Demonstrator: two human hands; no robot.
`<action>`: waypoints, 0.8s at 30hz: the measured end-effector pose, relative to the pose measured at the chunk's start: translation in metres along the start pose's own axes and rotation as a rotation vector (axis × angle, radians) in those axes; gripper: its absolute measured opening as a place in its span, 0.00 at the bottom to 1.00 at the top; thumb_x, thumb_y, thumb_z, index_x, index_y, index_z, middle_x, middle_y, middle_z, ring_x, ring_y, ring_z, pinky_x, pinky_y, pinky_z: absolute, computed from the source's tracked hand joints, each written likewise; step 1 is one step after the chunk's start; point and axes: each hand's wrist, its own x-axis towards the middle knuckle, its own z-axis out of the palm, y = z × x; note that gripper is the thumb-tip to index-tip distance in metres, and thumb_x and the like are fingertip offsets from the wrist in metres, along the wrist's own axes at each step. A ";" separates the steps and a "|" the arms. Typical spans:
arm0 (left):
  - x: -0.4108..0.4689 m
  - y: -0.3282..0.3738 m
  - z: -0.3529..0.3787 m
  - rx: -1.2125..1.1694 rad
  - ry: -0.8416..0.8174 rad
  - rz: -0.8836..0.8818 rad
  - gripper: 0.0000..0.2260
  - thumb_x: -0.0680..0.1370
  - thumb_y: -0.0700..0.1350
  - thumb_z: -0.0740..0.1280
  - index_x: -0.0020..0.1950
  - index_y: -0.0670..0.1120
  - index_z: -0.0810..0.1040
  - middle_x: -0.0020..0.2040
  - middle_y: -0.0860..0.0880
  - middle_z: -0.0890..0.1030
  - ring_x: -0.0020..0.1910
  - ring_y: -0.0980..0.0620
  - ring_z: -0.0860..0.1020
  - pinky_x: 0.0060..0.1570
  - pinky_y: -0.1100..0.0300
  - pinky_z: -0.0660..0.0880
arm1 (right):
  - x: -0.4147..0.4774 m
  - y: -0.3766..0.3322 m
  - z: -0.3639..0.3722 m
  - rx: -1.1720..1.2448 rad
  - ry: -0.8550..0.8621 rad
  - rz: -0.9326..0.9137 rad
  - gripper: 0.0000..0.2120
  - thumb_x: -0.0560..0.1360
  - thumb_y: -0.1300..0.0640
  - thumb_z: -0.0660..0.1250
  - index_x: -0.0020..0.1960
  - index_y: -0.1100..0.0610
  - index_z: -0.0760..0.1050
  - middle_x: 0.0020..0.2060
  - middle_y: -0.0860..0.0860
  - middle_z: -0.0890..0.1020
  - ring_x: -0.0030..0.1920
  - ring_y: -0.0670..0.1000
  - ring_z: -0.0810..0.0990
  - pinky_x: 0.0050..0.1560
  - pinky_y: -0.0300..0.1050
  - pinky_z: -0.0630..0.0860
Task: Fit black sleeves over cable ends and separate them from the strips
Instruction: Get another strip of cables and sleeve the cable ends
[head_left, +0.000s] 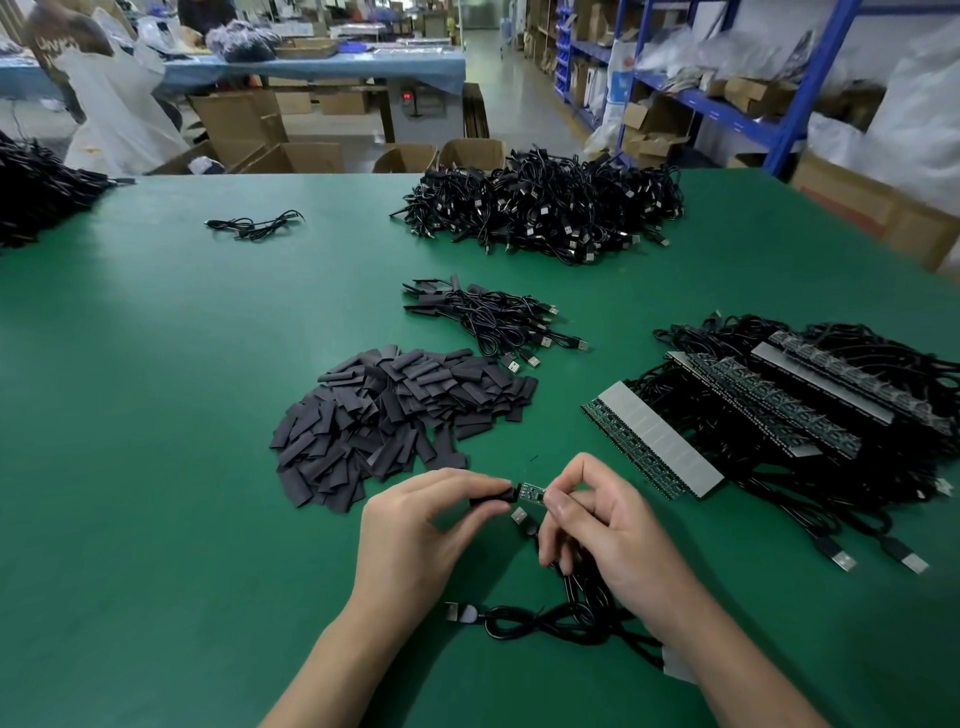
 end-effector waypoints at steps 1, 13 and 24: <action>0.000 0.000 0.000 0.002 0.001 0.003 0.05 0.73 0.46 0.78 0.48 0.49 0.89 0.47 0.60 0.86 0.47 0.62 0.84 0.48 0.57 0.83 | 0.000 0.000 0.000 0.003 -0.004 0.005 0.08 0.81 0.48 0.63 0.44 0.47 0.72 0.35 0.58 0.84 0.31 0.52 0.77 0.39 0.42 0.75; -0.001 -0.007 0.002 0.144 0.023 0.139 0.06 0.77 0.51 0.75 0.50 0.51 0.88 0.50 0.61 0.86 0.50 0.63 0.83 0.49 0.60 0.81 | 0.000 -0.002 0.000 -0.023 -0.044 0.037 0.09 0.83 0.53 0.63 0.48 0.57 0.71 0.34 0.58 0.84 0.32 0.52 0.77 0.38 0.41 0.74; 0.000 -0.010 0.000 0.176 -0.075 0.182 0.07 0.78 0.52 0.74 0.53 0.52 0.88 0.52 0.60 0.85 0.51 0.63 0.82 0.51 0.62 0.80 | 0.000 -0.006 -0.002 -0.010 -0.039 0.093 0.09 0.85 0.58 0.62 0.49 0.64 0.70 0.32 0.57 0.84 0.30 0.51 0.76 0.36 0.37 0.73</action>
